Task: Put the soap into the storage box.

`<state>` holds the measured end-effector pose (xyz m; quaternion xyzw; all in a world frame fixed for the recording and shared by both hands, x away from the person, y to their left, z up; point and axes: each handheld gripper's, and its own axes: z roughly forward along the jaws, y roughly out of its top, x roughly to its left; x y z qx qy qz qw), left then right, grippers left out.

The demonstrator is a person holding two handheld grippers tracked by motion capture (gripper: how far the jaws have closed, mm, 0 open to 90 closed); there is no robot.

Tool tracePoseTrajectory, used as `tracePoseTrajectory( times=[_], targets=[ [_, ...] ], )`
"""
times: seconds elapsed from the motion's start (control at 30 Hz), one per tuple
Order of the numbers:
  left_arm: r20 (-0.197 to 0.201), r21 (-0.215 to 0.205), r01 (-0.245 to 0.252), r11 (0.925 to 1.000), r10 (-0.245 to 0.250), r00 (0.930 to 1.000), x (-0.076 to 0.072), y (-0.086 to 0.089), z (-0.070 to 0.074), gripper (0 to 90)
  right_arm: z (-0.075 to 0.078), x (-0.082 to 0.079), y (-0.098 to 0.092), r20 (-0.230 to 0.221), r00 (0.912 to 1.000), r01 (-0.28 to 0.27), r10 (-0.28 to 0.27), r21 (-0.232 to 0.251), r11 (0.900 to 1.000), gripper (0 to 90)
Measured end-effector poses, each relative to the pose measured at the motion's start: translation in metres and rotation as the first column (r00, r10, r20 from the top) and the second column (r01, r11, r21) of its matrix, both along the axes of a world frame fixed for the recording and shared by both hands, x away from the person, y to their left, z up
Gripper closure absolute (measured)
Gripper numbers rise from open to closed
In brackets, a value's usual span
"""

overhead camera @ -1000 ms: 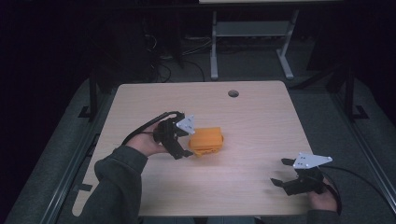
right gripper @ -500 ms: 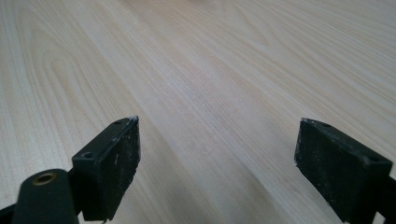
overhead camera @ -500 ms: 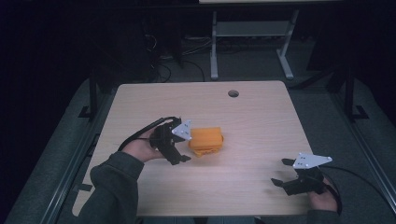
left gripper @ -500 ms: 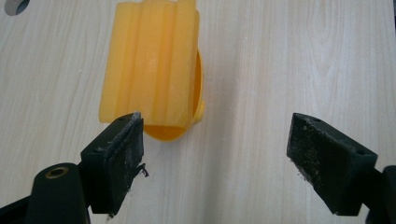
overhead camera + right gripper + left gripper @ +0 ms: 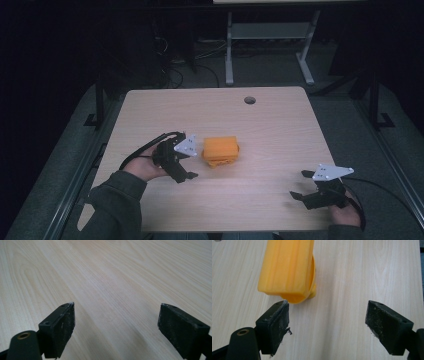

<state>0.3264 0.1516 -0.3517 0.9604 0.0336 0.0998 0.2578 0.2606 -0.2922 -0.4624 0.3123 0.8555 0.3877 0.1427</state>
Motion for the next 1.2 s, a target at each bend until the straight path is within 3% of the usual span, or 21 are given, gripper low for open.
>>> tracePoseTrajectory(
  times=[1.2],
  targets=[
    [0.013, -0.023, -0.064, 0.9977, 0.064, 0.9978, -0.023, 0.043, -0.028, 19.7, -0.002, 0.001, 0.0, -0.009, 0.9996, 0.027, -0.027, -0.001, 1.0, 13.7]
  ],
)
